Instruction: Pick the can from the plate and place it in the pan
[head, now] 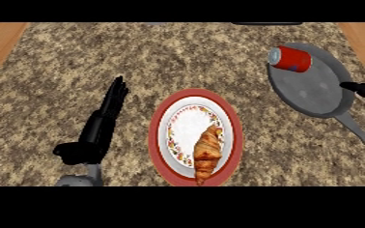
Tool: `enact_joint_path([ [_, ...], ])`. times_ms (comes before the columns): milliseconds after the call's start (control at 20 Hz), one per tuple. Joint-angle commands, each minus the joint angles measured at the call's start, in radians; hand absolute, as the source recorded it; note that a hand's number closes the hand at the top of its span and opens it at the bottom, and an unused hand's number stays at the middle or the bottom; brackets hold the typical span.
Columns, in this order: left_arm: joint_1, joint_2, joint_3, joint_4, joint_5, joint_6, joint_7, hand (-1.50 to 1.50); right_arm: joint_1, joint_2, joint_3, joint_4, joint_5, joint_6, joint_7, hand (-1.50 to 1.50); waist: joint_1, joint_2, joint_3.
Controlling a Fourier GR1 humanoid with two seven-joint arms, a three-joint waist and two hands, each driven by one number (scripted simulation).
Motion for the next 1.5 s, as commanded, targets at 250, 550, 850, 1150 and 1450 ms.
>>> enact_joint_path([
  [250,-0.044,0.002,0.040,0.059,0.018,-0.013,0.002,0.00,0.212,-0.014,0.031,-0.105,-0.072,0.235,-0.134,-1.50,-0.011,-0.004,-0.001],
  [550,-0.023,0.010,0.042,0.025,0.014,-0.026,0.011,0.00,0.342,-0.016,0.056,-0.280,-0.131,0.254,-0.097,-1.50,-0.012,-0.005,-0.002],
  [850,-0.016,0.042,0.075,0.018,0.039,-0.069,0.014,0.00,0.453,0.037,0.107,-0.444,-0.146,0.236,-0.055,-1.50,-0.013,-0.006,-0.002],
  [1150,0.131,0.016,0.008,-0.067,0.002,-0.061,-0.045,0.00,0.454,0.008,0.106,-0.471,-0.162,0.194,-0.010,-1.50,-0.004,-0.005,-0.002],
  [1450,-0.022,-0.026,0.013,0.008,-0.024,-0.003,0.020,0.00,0.415,-0.015,0.128,-0.419,-0.157,0.194,-0.011,-1.50,-0.003,-0.003,-0.001],
])
